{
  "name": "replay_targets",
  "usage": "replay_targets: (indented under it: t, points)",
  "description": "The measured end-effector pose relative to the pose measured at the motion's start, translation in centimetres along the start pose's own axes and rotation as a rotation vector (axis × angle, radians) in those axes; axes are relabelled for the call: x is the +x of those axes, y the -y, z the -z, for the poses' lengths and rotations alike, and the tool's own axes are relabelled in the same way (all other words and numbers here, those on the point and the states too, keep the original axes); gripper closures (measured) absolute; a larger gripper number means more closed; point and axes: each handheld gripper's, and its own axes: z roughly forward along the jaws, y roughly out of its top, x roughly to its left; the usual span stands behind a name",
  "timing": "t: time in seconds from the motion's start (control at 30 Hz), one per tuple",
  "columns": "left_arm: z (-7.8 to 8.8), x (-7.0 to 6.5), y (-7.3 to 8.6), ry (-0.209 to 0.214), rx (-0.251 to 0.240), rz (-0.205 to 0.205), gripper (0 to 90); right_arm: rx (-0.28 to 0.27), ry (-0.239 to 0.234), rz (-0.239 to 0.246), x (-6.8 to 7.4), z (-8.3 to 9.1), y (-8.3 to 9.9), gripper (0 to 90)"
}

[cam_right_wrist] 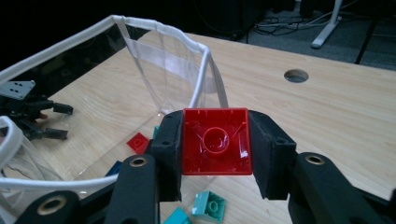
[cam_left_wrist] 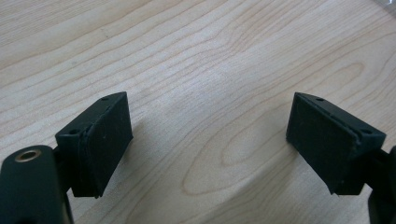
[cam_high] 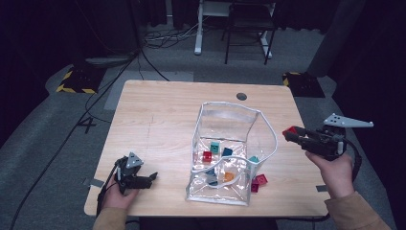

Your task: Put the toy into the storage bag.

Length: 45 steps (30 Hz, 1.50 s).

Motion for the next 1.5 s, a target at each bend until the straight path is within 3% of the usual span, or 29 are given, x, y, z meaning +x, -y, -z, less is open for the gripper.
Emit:
replay_targets:
  t: [0.43,1.17,1.5]
  points:
    - [0.0,0.0,0.0,0.000,0.000,0.000,14.5,-0.007,-0.048,0.058,1.9,-1.1,-2.4,58.5]
    - [0.0,0.0,0.0,0.000,0.000,0.000,14.5,0.035,-0.147,0.167,6.8,-7.0,-6.9,58.5]
    - [0.0,0.0,0.0,0.000,0.000,0.000,14.5,0.086,-0.162,0.176,7.7,-9.8,-7.4,58.6]
